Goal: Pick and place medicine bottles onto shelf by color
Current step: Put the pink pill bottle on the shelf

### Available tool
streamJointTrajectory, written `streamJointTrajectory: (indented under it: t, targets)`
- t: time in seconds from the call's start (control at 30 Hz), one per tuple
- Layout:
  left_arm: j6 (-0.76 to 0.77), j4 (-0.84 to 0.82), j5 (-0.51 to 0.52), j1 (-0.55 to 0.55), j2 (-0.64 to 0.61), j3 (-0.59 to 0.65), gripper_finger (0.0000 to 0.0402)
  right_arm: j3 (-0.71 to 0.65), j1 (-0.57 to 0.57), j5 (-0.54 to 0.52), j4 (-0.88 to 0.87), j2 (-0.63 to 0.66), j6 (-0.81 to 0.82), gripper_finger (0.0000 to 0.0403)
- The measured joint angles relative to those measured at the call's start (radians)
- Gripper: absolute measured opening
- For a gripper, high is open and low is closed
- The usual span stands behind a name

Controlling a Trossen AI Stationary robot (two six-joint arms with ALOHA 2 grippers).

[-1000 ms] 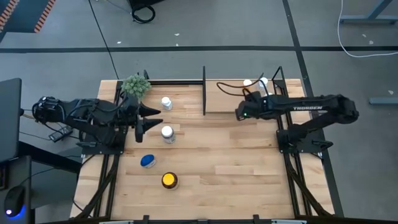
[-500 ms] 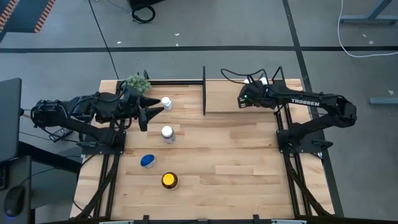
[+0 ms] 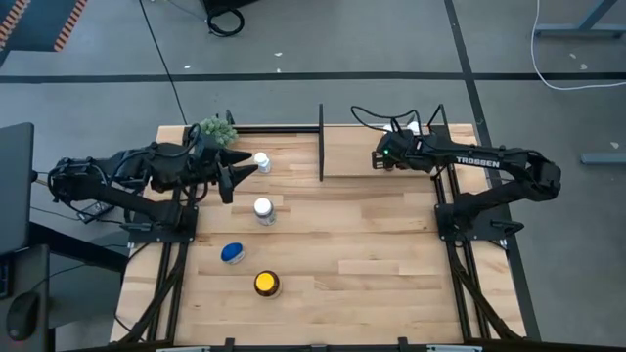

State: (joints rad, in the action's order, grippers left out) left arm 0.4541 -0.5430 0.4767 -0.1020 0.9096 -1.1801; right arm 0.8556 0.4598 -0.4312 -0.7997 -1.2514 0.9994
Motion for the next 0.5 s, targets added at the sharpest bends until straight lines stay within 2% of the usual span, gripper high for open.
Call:
streamJointTrajectory:
  t: [0.2,0.5]
  targets:
    - [0.005,0.000,-0.023,0.000,0.000,0.000,0.0214,-0.007,-0.032,-0.025,0.013,0.000,0.003,0.0190]
    - [0.006,0.000,-0.030,0.000,0.000,0.000,0.0215,-0.003,0.000,-0.037,0.013,0.000,-0.023,0.0190]
